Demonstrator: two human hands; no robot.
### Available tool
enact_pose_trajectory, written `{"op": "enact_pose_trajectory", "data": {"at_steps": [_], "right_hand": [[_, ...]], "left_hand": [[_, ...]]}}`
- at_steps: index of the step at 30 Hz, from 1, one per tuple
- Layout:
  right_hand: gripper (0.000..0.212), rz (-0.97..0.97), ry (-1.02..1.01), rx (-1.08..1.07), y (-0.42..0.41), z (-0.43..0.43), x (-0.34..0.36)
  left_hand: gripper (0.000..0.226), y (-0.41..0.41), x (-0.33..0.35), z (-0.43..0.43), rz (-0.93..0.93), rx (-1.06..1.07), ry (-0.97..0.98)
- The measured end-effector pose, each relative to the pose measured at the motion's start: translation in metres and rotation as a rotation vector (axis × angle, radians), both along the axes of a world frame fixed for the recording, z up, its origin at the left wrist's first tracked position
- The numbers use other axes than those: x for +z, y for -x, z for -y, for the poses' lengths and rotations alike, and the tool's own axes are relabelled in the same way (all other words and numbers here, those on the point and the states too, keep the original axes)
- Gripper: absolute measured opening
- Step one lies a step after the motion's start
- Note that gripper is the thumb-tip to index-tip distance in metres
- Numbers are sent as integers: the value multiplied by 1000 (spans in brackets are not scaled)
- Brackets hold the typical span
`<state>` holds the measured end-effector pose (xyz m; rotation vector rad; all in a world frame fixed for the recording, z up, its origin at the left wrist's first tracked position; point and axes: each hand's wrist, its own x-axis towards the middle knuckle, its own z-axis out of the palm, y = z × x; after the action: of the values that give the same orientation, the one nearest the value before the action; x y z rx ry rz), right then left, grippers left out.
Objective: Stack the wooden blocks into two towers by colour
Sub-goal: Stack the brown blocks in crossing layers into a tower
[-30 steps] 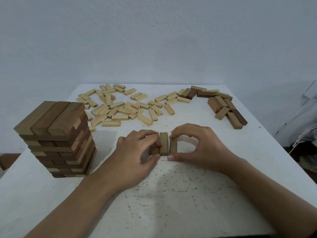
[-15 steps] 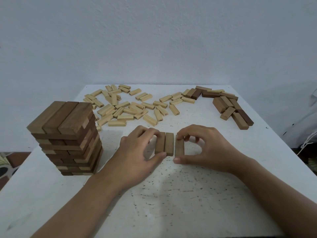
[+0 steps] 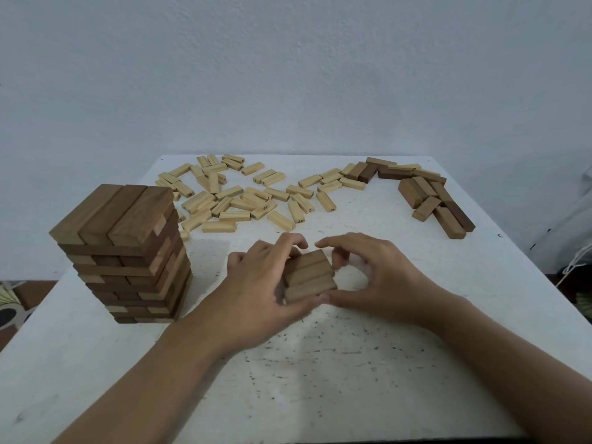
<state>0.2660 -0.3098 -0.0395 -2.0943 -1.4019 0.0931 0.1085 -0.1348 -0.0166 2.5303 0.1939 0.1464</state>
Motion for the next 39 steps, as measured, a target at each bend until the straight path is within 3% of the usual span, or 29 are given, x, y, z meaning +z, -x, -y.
{"op": "enact_pose_trajectory", "data": {"at_steps": [3,11,16,22,26,33,39], "right_hand": [[76,58,60,-22,2,-3,-1],[72,90,134,-71,7,-4,-3],[72,121,196,-192,3,-5,-2],[105,186,451,-250,10,2,7],[96,196,650,-176,20,5,5],[97,272,663,-149,22,-5,-7],[86,214,666,-170,25,-7,0]], "left_hand": [[58,1,3,-2,-17,-67,-7],[64,-1,-5,-11,-71,-43,72],[80,-6,-11,-10,-64,31,-97],[83,-11,-22,-12,-161,54,-370],[90,-12,-27,-10,-170,47,-451],[79,-15,-29,-4,-197,93,-455],[81,-14,-28,-2,-181,118,-447]]}}
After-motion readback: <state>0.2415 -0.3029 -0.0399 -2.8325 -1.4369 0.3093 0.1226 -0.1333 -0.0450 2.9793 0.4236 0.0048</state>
